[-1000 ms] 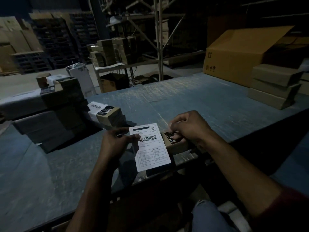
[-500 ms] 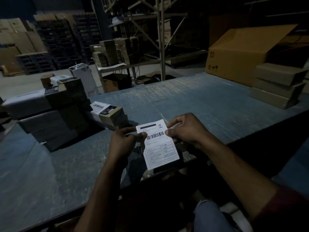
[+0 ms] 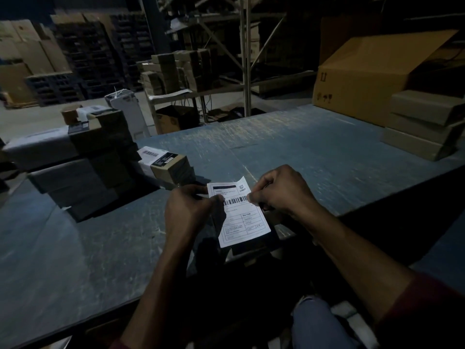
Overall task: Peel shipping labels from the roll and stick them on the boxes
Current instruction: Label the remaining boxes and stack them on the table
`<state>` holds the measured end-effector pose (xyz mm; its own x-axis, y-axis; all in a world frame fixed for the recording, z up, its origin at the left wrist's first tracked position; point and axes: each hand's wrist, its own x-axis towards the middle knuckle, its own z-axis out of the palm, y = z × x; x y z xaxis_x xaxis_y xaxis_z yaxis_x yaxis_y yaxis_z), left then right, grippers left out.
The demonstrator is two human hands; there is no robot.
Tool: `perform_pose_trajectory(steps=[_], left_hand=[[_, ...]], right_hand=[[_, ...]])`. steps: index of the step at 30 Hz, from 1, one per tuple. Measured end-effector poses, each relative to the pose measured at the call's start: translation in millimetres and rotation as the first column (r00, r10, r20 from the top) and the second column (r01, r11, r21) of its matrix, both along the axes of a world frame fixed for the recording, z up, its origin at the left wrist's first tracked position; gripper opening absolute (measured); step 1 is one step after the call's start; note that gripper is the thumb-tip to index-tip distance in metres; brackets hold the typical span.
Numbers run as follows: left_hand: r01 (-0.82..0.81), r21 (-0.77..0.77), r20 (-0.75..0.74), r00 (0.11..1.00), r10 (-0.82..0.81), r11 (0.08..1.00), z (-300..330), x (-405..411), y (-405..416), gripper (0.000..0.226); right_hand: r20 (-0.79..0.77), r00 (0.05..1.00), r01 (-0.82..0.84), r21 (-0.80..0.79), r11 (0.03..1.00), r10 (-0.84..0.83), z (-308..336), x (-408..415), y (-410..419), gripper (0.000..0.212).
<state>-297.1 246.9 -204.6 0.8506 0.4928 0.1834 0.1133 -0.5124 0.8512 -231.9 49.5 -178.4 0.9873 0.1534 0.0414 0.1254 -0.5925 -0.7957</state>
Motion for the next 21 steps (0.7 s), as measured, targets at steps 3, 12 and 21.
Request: perform_pose_trajectory(steps=[3,12,21], left_hand=[[-0.047,0.024,0.009,0.999,0.047,0.999,1,-2,-4,0.033],[-0.139,0.069,0.109,0.985,0.131,0.988,-7,-7,-17,0.032],[-0.117,-0.040,0.031,0.993,0.118,0.992,-23,-7,-6,0.058]], right_hand=[[0.029,1.000,0.009,-0.031,0.999,-0.008,1,-3,1,0.019],[0.150,0.988,0.065,-0.109,0.992,-0.048,-6,-7,6,0.016],[0.169,0.985,0.049,-0.119,0.992,-0.029,-8,-5,1,0.013]])
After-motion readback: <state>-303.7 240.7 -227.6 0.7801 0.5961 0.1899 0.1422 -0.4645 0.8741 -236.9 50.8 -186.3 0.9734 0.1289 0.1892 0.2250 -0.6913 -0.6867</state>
